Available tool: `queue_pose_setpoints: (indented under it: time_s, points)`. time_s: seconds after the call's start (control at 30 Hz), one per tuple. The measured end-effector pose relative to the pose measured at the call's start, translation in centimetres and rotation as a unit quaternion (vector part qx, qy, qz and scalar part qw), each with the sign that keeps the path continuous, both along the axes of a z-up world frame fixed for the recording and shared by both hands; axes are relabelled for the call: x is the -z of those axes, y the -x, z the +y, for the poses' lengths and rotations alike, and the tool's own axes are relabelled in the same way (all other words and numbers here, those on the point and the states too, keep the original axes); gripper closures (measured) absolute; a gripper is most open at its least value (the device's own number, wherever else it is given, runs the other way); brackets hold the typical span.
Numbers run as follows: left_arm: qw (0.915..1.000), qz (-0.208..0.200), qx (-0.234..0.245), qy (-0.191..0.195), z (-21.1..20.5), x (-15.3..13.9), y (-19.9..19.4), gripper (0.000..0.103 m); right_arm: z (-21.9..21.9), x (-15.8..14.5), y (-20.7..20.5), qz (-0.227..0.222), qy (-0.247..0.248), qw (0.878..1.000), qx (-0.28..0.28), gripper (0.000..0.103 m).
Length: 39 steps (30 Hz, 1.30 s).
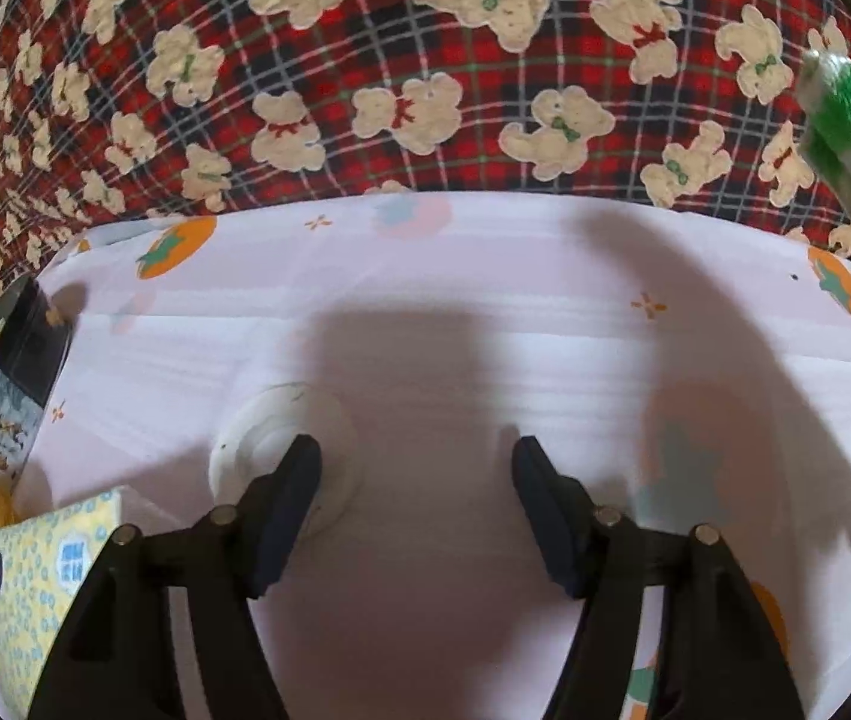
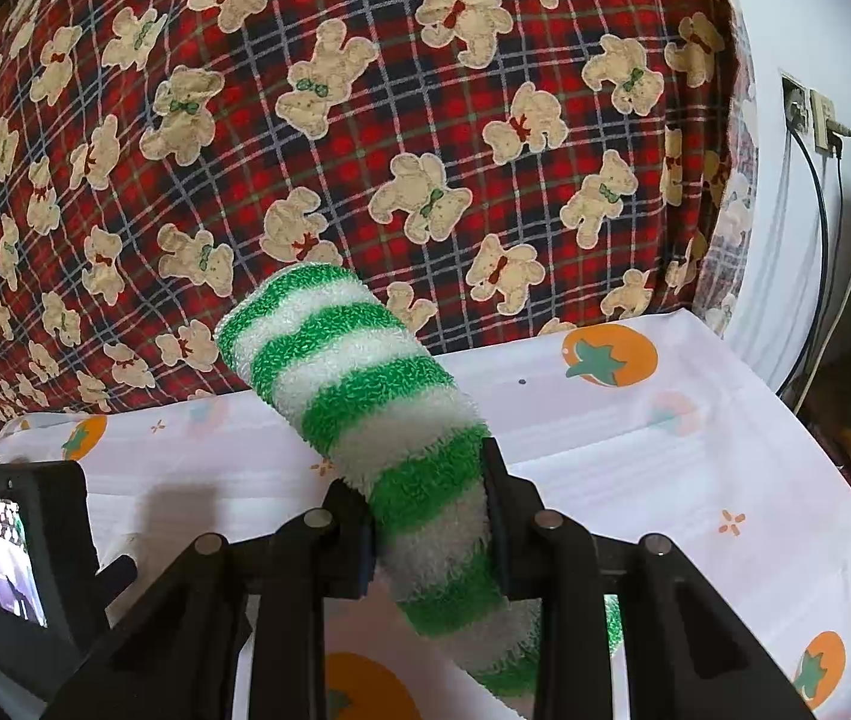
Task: Organize soft objects
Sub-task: 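Grasp the white ring with the left tool while the right tool holds the sock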
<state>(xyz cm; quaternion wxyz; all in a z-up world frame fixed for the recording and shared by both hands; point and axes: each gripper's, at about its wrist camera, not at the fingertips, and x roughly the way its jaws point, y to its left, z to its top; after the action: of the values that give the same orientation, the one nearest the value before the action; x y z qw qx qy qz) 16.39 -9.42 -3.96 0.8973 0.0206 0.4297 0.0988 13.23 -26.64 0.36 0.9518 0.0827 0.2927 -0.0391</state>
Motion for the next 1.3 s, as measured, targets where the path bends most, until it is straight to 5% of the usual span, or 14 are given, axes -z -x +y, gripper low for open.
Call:
queue_pose_setpoints:
  time_s: [0.23,0.4,0.57,0.63,0.7,0.73,1.0,1.13,1.17,1.2,1.23,1.27,1.3]
  points:
    - [0.9996,0.002,-0.028,0.0,0.1,0.0,0.3,0.031,0.2,0.0,0.0,0.002,0.001,1.0,-0.001,0.071]
    - [0.9979,0.005,-0.064,0.011,0.8,0.1,0.0,0.017,0.1,0.1,-0.2,0.004,-0.001,1.0,0.0,0.071]
    - [0.9978,0.005,-0.064,0.015,0.9,0.0,-0.3,0.02,0.1,0.1,-0.3,0.004,-0.001,1.0,0.002,0.071]
    - [0.9979,0.001,-0.063,0.018,0.9,-0.2,-0.1,0.036,0.1,0.1,-0.3,0.003,-0.001,1.0,0.002,0.071]
    - [0.9983,-0.019,-0.041,0.035,1.0,-0.9,0.4,0.085,0.0,0.2,-0.2,0.002,-0.003,1.0,0.003,0.071]
    - [0.9981,-0.026,-0.025,0.051,1.1,-1.0,0.5,0.096,-0.1,0.2,-0.2,0.001,-0.004,1.0,0.004,0.071]
    - [0.9919,-0.005,0.041,0.12,1.2,2.5,-1.7,0.1,-0.5,0.2,-0.1,-0.001,-0.012,1.0,0.016,0.071]
    - [0.9965,-0.026,0.032,0.073,0.3,3.5,-2.0,0.093,-0.3,0.4,-0.2,0.004,-0.014,1.0,0.017,0.071]
    - [0.9982,-0.039,0.016,0.042,0.1,3.5,-2.1,0.074,-0.3,0.4,-0.2,0.005,-0.013,1.0,0.017,0.071]
    - [0.9987,-0.049,0.0,0.011,0.0,3.5,-2.4,0.036,-0.4,0.4,-0.2,0.005,-0.014,1.0,0.016,0.071]
    - [0.998,-0.056,-0.019,-0.02,0.1,3.5,-2.9,0.019,-0.4,0.4,-0.2,0.005,-0.015,1.0,0.016,0.071]
    - [0.9963,-0.061,-0.041,-0.045,0.4,3.5,-3.3,0.009,-0.4,0.4,-0.2,0.004,-0.015,1.0,0.017,0.071]
    - [0.9942,-0.068,-0.057,-0.061,0.8,3.5,-3.7,0.011,-0.4,0.4,-0.2,0.004,-0.016,1.0,0.017,0.071]
